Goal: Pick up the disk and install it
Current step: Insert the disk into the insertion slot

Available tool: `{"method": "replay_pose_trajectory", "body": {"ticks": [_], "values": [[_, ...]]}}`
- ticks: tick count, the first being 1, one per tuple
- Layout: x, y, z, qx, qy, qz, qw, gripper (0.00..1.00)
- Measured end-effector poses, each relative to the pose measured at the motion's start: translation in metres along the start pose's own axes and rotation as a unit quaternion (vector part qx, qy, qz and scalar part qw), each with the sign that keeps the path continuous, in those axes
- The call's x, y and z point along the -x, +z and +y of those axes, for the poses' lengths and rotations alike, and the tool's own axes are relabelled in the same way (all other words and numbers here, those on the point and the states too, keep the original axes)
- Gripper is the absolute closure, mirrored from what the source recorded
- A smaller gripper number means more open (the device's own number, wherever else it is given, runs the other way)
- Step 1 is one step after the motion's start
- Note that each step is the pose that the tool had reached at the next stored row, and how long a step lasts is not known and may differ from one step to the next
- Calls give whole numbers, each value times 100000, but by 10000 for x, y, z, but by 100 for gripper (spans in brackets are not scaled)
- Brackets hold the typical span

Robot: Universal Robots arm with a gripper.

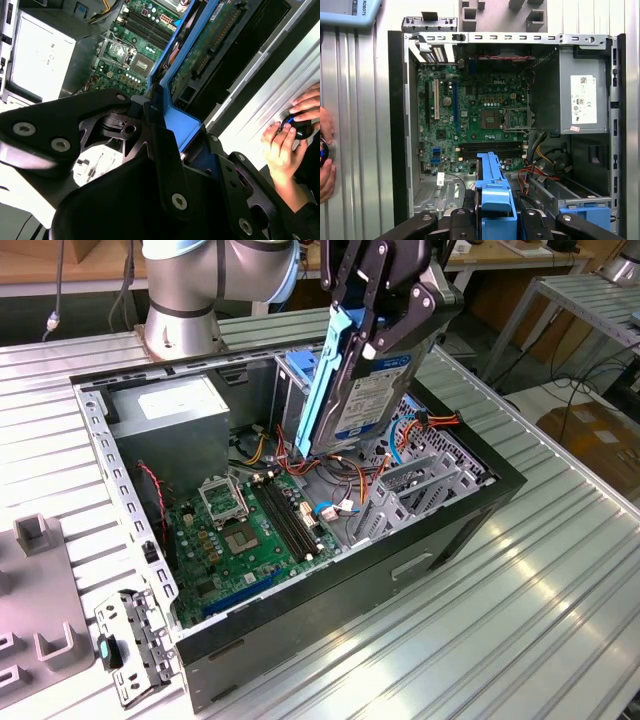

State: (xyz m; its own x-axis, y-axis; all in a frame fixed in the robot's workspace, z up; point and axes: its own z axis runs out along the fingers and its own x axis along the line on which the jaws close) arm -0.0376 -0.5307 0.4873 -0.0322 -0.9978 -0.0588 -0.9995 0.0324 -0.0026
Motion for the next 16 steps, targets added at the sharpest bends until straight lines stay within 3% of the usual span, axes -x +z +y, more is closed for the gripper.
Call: {"method": "replay_pose_trajectory", "body": {"ticks": [5,9,11,16], "values": [[-162,-1,-20,3,12,12,100000,63],[-198,19,-179,-1,10,6,100000,63],[-208,27,-308,-2,7,20,100000,63],[-244,35,-408,1,6,27,100000,63]]}}
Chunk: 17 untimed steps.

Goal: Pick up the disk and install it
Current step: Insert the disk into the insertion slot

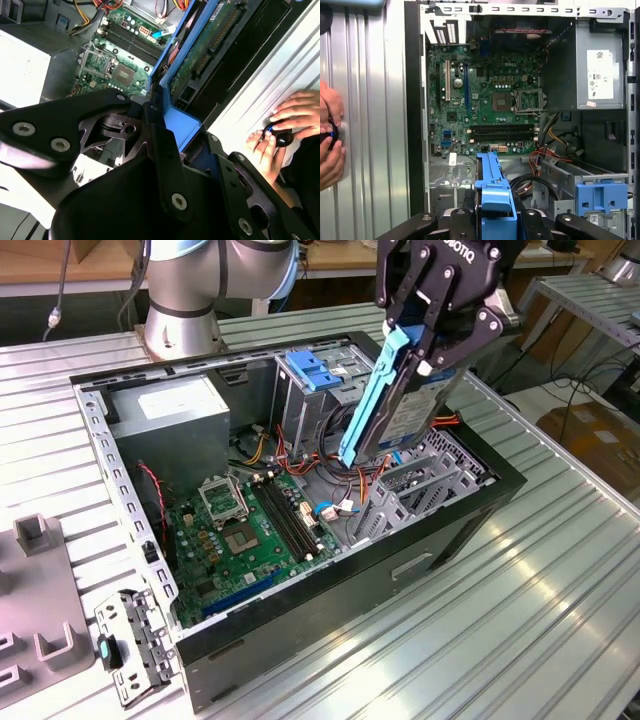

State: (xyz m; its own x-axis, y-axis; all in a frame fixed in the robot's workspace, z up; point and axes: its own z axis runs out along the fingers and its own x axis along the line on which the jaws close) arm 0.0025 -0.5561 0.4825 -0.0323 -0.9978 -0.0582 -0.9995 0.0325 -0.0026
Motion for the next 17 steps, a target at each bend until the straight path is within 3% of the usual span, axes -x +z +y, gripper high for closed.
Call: {"method": "replay_pose_trajectory", "body": {"ticks": [4,8,14,17], "values": [[-69,6,-35,-4,4,17,100000,63],[-94,18,-156,-4,-1,102,100000,63],[-124,48,-265,-6,2,167,100000,63],[-235,82,-318,-9,-15,223,100000,63]]}}
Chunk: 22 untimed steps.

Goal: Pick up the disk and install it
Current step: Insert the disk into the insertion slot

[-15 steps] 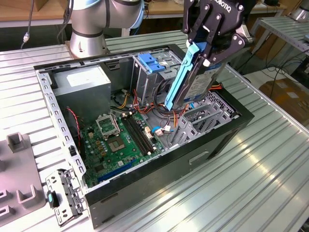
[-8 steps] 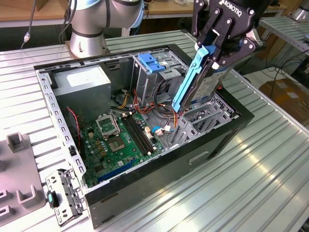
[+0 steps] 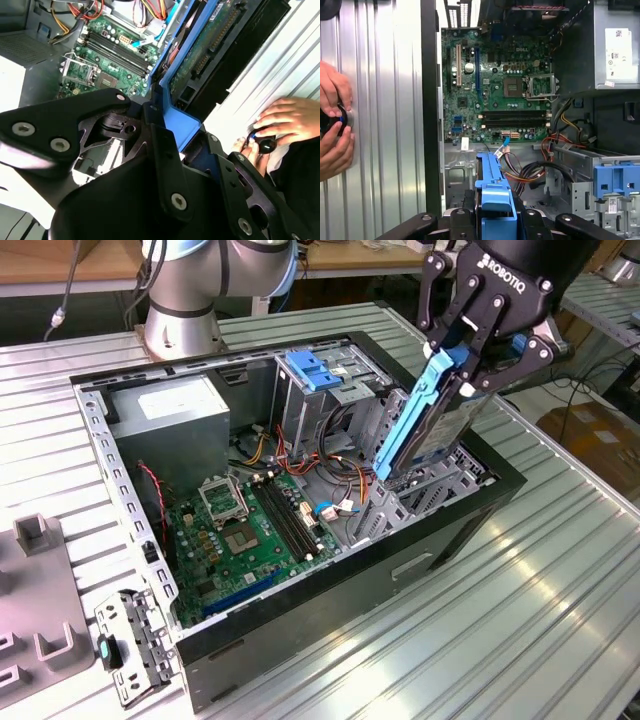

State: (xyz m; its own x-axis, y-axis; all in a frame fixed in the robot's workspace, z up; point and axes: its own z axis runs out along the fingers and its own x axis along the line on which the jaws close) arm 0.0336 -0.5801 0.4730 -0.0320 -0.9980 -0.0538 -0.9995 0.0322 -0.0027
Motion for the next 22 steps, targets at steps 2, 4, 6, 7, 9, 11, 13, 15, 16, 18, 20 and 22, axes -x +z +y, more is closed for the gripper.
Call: {"method": "replay_pose_trajectory", "body": {"ticks": [2,4,6,7,9,11,13,15,16,18,20,22], "values": [[-18,22,-54,1,-64,-2,100000,63],[-29,50,-148,7,-141,5,100000,63],[-31,67,-216,9,-151,8,100000,63],[-32,77,-249,8,-151,5,100000,63],[-31,84,-268,12,-150,21,100000,63],[-32,87,-269,8,-148,7,100000,63],[-32,88,-270,8,-151,7,100000,63],[-32,89,-270,9,-151,10,100000,63],[-32,90,-271,8,-149,9,100000,63],[-32,93,-277,9,-149,6,100000,63],[-32,95,-277,9,-149,7,100000,63],[-32,95,-277,7,-150,8,100000,63]]}}
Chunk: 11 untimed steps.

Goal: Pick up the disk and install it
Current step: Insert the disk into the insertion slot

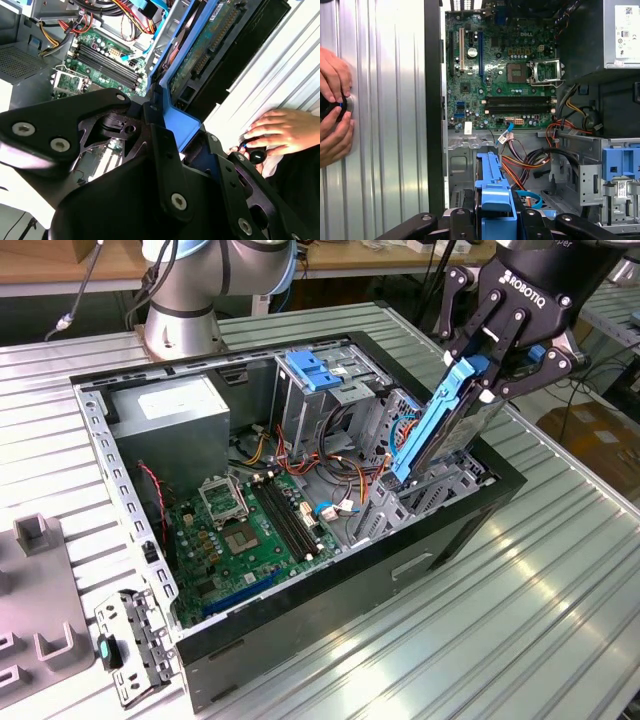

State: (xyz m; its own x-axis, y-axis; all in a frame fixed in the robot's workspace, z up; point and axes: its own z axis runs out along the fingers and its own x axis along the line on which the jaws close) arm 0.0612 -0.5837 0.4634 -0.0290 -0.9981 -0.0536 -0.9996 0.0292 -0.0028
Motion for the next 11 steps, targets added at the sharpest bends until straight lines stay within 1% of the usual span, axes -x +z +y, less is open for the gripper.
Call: {"method": "replay_pose_trajectory", "body": {"ticks": [7,10,11], "values": [[0,1,0,1,0,-2,100000,63],[-1,25,0,0,7,25,100000,63],[-2,46,-1,-18,1,29,100000,63]]}}
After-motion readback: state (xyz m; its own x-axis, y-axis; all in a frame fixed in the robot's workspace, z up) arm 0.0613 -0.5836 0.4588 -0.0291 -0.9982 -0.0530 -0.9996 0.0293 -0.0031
